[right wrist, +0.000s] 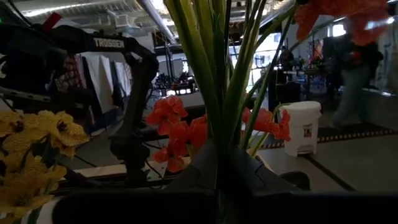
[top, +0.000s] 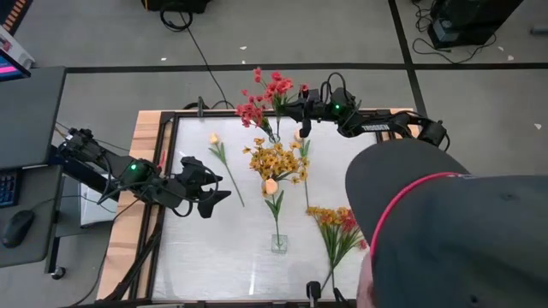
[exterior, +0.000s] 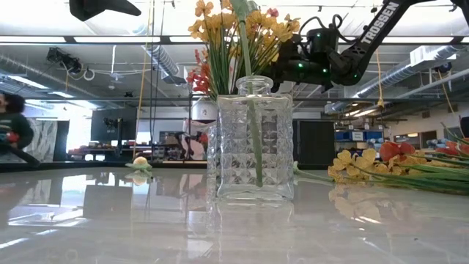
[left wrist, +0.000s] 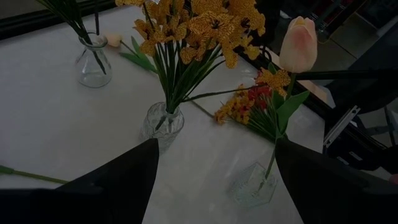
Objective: Sort flowers into vase by color
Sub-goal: Put the top red flowers into the top transparent vase
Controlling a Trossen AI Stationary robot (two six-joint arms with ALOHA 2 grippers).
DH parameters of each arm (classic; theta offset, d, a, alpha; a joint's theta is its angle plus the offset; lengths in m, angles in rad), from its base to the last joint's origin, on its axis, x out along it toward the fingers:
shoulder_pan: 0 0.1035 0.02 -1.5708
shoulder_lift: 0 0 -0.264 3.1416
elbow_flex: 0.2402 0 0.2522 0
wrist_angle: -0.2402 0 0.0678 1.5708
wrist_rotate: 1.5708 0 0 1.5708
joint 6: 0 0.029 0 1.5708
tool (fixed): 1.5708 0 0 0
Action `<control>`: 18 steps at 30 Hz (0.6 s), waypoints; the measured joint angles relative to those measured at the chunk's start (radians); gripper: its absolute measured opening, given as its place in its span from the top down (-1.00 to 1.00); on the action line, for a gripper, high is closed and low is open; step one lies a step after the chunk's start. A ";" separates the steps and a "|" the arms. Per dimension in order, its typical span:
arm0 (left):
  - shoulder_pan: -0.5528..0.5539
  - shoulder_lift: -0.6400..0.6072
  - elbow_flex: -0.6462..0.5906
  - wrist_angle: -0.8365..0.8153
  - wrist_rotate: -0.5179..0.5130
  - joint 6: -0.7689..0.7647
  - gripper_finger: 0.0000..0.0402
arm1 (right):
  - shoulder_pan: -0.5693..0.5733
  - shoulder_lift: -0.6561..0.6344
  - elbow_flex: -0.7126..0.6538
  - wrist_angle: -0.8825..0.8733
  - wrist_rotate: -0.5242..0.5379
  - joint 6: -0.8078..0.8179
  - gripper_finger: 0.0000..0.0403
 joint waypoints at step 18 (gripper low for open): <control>0.000 0.000 0.000 0.001 0.000 0.000 -0.63 | 0.021 0.031 0.000 0.005 0.044 0.009 0.91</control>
